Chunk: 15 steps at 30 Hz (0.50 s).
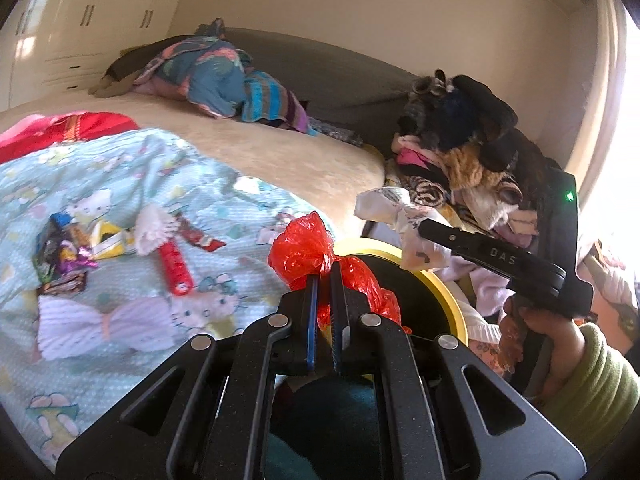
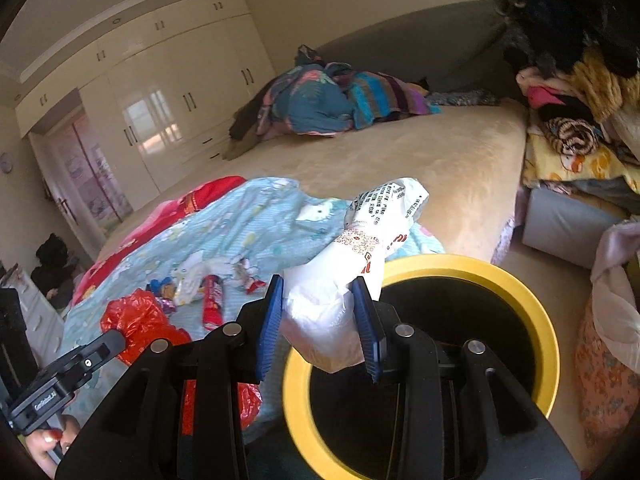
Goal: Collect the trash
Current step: 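Carry the red bag in the left tool while the right tool carries the white bag to the yellow bin, then open the left tool over the yellow bin while the right tool opens to drop the white bag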
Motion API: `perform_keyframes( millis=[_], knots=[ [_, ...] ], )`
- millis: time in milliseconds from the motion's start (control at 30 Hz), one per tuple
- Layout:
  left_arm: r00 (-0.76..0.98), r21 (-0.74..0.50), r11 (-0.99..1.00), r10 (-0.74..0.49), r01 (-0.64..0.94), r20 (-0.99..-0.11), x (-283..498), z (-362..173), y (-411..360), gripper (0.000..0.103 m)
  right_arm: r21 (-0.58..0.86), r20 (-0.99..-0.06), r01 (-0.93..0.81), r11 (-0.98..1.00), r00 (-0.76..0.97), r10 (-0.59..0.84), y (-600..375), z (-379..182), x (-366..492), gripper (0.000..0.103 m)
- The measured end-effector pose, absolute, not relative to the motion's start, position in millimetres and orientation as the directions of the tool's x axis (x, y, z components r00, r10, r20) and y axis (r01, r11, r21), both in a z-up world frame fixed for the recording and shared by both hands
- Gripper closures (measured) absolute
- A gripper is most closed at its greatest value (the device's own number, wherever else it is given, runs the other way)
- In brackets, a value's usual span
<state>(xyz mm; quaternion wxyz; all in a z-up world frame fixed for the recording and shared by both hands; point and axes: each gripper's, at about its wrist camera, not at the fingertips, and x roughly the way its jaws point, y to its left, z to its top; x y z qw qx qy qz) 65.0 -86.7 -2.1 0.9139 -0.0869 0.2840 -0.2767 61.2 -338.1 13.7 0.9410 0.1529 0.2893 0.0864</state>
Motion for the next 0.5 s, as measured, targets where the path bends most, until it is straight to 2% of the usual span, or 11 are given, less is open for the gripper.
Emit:
perform_keyframes(
  millis=[500],
  knots=[
    [0.638,-0.244,0.806,-0.58,0.54,-0.506,67,-9,-139,0.1,0.362,-0.605,0.004,0.932,0.762,0.232,-381,-10,66,0.069]
  ],
)
